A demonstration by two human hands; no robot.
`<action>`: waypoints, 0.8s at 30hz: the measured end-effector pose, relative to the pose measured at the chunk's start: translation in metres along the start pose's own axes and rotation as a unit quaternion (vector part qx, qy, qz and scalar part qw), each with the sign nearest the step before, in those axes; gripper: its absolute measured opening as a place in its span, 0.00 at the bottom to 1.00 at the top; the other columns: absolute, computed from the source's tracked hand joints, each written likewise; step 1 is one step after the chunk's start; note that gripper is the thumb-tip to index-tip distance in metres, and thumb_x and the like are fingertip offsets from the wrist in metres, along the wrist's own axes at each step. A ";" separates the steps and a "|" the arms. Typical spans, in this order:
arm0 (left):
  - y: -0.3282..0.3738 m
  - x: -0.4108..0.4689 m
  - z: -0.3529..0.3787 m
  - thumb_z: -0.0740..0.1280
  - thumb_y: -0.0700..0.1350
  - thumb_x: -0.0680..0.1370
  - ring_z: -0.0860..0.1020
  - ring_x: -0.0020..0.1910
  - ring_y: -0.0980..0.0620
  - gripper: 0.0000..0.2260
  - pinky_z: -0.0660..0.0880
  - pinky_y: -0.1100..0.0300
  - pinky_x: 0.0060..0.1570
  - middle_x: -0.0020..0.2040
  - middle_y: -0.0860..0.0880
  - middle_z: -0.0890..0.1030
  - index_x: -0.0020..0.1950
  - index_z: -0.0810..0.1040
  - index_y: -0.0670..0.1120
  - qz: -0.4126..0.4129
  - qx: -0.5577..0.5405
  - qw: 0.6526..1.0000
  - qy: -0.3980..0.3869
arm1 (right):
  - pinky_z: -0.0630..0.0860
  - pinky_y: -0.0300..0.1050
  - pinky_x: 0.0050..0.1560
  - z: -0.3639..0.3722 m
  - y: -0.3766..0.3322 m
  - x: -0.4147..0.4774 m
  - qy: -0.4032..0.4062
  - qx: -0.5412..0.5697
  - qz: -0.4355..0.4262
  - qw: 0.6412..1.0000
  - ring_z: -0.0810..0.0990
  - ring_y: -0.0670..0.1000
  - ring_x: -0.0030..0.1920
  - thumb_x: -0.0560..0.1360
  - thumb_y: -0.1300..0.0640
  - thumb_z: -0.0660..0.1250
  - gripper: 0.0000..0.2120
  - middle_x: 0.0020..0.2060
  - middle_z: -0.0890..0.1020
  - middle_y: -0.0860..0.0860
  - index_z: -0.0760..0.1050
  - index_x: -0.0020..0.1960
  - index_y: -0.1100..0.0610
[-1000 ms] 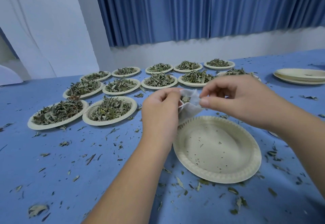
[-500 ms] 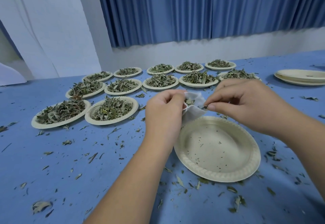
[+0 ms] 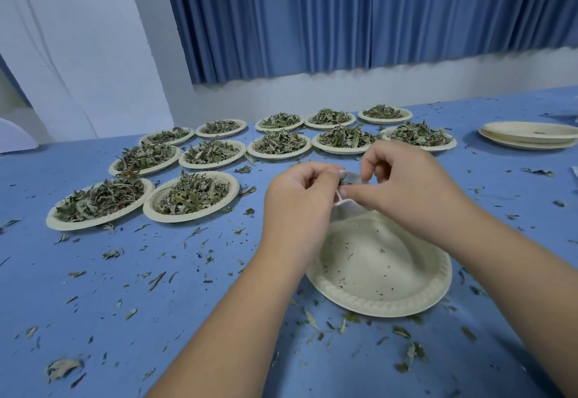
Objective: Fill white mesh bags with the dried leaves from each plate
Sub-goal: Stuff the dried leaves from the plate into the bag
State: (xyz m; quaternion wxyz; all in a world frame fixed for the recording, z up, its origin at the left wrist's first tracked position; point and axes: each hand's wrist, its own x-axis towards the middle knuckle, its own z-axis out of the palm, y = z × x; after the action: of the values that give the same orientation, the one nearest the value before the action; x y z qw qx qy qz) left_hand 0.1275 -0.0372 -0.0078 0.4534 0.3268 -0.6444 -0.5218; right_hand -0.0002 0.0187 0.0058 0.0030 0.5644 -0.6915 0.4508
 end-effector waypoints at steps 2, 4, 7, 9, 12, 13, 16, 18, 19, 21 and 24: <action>0.001 -0.001 0.000 0.67 0.44 0.77 0.79 0.35 0.53 0.09 0.79 0.48 0.42 0.33 0.51 0.82 0.40 0.84 0.51 0.001 -0.008 1.000 -0.003 | 0.68 0.38 0.35 0.002 0.005 0.003 -0.019 0.049 0.060 0.997 0.72 0.42 0.35 0.62 0.47 0.77 0.17 0.37 0.74 0.46 0.72 0.41 0.51; 0.001 -0.001 -0.001 0.67 0.44 0.77 0.78 0.35 0.54 0.09 0.79 0.47 0.44 0.31 0.54 0.80 0.40 0.84 0.50 0.009 -0.004 1.000 -0.011 | 0.74 0.42 0.32 0.002 0.006 0.004 -0.081 0.137 0.141 0.977 0.77 0.45 0.34 0.64 0.46 0.77 0.19 0.43 0.76 0.47 0.74 0.48 0.51; 0.003 -0.002 0.001 0.67 0.43 0.78 0.76 0.33 0.55 0.09 0.79 0.47 0.44 0.29 0.56 0.78 0.40 0.84 0.49 0.020 0.000 1.000 -0.024 | 0.77 0.41 0.31 0.002 0.010 0.002 -0.188 0.292 0.221 0.912 0.80 0.47 0.34 0.63 0.47 0.76 0.18 0.39 0.80 0.49 0.77 0.48 0.53; 0.004 -0.003 0.002 0.67 0.43 0.78 0.75 0.31 0.57 0.09 0.77 0.54 0.36 0.28 0.56 0.76 0.39 0.83 0.48 0.024 0.001 0.999 -0.028 | 0.76 0.40 0.29 0.005 0.010 0.003 -0.210 0.330 0.224 0.893 0.81 0.50 0.33 0.68 0.54 0.75 0.10 0.35 0.81 0.51 0.77 0.45 0.55; 0.006 -0.006 0.003 0.67 0.43 0.78 0.72 0.27 0.60 0.09 0.68 0.67 0.29 0.26 0.58 0.74 0.39 0.83 0.47 0.044 0.023 0.998 -0.031 | 0.76 0.40 0.29 0.011 0.007 0.007 -0.185 0.296 0.239 0.906 0.82 0.51 0.32 0.72 0.64 0.68 0.06 0.35 0.80 0.54 0.77 0.48 0.61; 0.007 -0.008 0.004 0.67 0.43 0.78 0.71 0.27 0.61 0.09 0.67 0.68 0.28 0.26 0.57 0.74 0.39 0.83 0.47 0.049 0.028 0.998 -0.037 | 0.76 0.40 0.30 0.013 0.006 0.008 -0.176 0.282 0.239 0.913 0.82 0.51 0.32 0.72 0.65 0.66 0.06 0.35 0.81 0.54 0.78 0.48 0.62; 0.011 -0.015 0.010 0.67 0.38 0.78 0.74 0.26 0.63 0.09 0.69 0.73 0.25 0.29 0.53 0.76 0.39 0.82 0.43 0.054 0.004 0.996 -0.065 | 0.72 0.36 0.24 0.017 0.001 0.009 -0.163 0.218 0.206 0.940 0.78 0.47 0.26 0.70 0.69 0.62 0.06 0.27 0.79 0.52 0.77 0.41 0.63; 0.011 -0.018 0.013 0.66 0.38 0.78 0.75 0.27 0.64 0.10 0.68 0.75 0.25 0.31 0.52 0.78 0.39 0.82 0.47 0.063 0.014 0.995 -0.074 | 0.69 0.33 0.22 0.018 0.001 0.008 -0.140 0.161 0.179 0.961 0.76 0.45 0.22 0.69 0.71 0.59 0.09 0.23 0.77 0.50 0.74 0.36 0.61; 0.010 -0.017 0.014 0.66 0.38 0.78 0.75 0.27 0.64 0.10 0.68 0.75 0.26 0.31 0.53 0.79 0.39 0.82 0.47 0.069 0.021 0.995 -0.072 | 0.69 0.34 0.22 0.018 0.002 0.009 -0.130 0.152 0.172 0.965 0.76 0.46 0.23 0.69 0.71 0.59 0.09 0.23 0.77 0.50 0.74 0.35 0.60; 0.010 -0.016 0.013 0.66 0.39 0.79 0.75 0.27 0.64 0.10 0.68 0.75 0.27 0.29 0.57 0.77 0.40 0.82 0.47 0.081 0.022 0.995 -0.061 | 0.73 0.38 0.27 0.016 0.005 0.008 -0.132 0.204 0.182 0.953 0.78 0.50 0.27 0.69 0.69 0.61 0.06 0.27 0.79 0.54 0.76 0.39 0.62; 0.010 -0.012 0.009 0.65 0.39 0.79 0.75 0.30 0.65 0.10 0.69 0.74 0.30 0.29 0.61 0.77 0.40 0.82 0.49 0.104 0.019 0.994 -0.028 | 0.80 0.46 0.38 0.006 0.011 0.008 -0.187 0.353 0.201 0.894 0.82 0.53 0.39 0.73 0.66 0.65 0.08 0.41 0.81 0.61 0.76 0.51 0.68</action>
State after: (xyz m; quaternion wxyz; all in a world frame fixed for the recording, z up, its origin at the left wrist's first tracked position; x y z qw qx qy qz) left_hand 0.1246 -0.0203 -0.0014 0.4805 0.2518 -0.6970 -0.4690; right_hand -0.0085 0.0082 -0.0005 -0.4168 0.4512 -0.5732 0.5424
